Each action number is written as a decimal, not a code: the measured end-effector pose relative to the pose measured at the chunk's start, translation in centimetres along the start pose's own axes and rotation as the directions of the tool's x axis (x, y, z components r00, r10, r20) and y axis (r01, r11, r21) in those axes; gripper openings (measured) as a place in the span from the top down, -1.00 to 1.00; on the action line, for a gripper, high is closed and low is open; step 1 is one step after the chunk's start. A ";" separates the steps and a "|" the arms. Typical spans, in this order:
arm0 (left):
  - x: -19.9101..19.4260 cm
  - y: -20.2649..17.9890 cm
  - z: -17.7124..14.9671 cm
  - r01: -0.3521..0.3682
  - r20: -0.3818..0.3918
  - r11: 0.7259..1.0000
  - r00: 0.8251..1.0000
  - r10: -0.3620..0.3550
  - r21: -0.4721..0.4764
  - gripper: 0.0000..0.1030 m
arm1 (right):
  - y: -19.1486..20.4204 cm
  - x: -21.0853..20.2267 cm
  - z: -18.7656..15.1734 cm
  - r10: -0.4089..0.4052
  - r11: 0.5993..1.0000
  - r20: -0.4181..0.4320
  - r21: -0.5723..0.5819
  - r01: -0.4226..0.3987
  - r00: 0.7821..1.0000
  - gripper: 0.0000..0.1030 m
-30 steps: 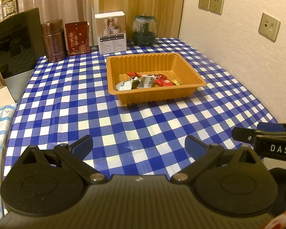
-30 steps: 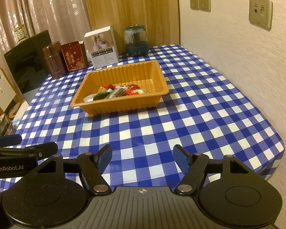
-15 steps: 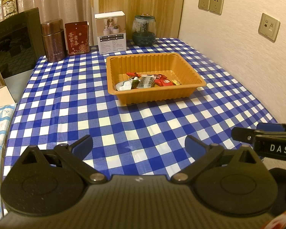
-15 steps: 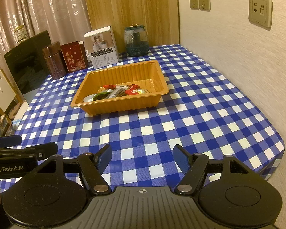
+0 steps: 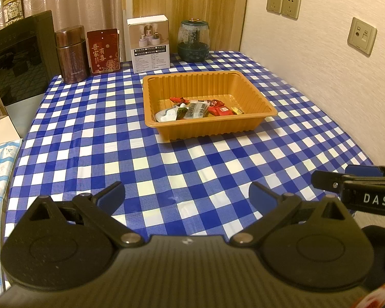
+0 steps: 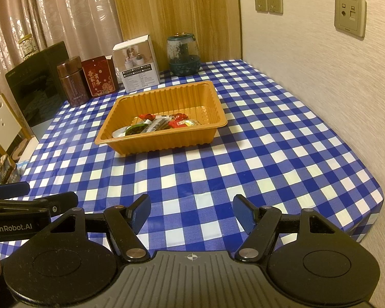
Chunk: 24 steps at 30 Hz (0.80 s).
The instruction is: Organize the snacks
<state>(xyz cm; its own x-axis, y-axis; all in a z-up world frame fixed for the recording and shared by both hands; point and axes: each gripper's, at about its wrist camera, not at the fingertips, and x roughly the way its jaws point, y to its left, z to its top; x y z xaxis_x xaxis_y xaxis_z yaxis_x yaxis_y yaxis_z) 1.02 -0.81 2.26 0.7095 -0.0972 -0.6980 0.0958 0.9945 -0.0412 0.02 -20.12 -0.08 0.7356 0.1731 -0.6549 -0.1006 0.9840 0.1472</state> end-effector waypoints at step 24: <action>0.1 -0.3 -0.3 0.001 -0.004 1.000 1.000 -0.001 0.002 -0.98 | 0.0 0.1 -0.1 0.002 1.000 -0.003 0.003 -0.002 1.000 -0.37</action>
<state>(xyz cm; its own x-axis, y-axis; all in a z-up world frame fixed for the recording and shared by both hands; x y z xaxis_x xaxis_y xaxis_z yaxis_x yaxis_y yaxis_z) 0.91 -1.08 1.97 0.7066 -0.0986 -0.7007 0.0984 0.9943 -0.0406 0.05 -20.14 -0.22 0.7336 0.1752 -0.6566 -0.0998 0.9835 0.1509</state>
